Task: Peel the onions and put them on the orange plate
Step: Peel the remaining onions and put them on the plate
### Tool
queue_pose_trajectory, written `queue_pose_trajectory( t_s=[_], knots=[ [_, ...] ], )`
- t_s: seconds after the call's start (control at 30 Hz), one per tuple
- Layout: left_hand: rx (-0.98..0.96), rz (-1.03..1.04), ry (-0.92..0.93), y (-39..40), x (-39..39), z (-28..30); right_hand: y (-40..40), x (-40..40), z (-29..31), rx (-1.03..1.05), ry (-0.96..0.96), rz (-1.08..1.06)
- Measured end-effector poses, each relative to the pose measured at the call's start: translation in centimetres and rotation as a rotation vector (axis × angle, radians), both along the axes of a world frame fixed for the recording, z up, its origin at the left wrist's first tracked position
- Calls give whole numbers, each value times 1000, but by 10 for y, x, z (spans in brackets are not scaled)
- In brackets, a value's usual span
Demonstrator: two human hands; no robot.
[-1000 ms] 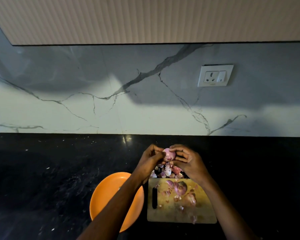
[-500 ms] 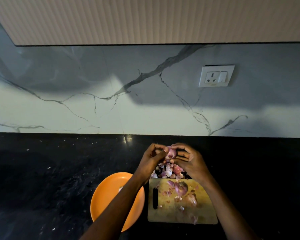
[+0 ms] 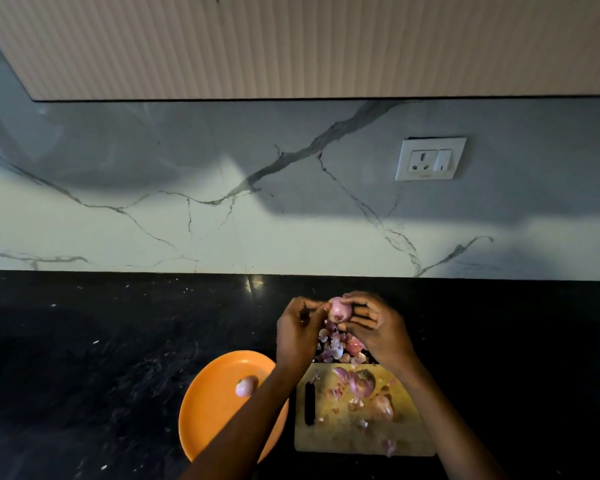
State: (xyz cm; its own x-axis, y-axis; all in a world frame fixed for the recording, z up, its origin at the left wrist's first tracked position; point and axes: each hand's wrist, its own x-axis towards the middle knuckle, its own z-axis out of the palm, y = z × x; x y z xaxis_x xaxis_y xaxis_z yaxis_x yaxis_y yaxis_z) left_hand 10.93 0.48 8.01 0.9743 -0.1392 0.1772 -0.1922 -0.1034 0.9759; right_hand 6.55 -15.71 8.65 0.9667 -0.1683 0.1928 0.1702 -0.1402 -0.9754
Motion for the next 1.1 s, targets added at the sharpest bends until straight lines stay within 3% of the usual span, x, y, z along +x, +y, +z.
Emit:
queue_pose_trajectory(
  t_s=[0.2,0.43,0.63,0.9,1.0,1.1],
  knots=[
    [46,65,57,-5,1,3,6,-1,3,-46,-63,-18],
    [-148,61,340,-5,11,-7,4,1,3,18,-83,-47],
    [-198,-37,363,-4,9,-1,4,4,5,29,-56,-47],
    [93,20,400,7,13,-13,2,1,4,121,-36,-61],
    [278,-98,276,11,13,-7,1,3,6,226,-13,-61],
    [327,-96,120,9,15,-1,0,3,7,227,-7,-66]
  ],
)
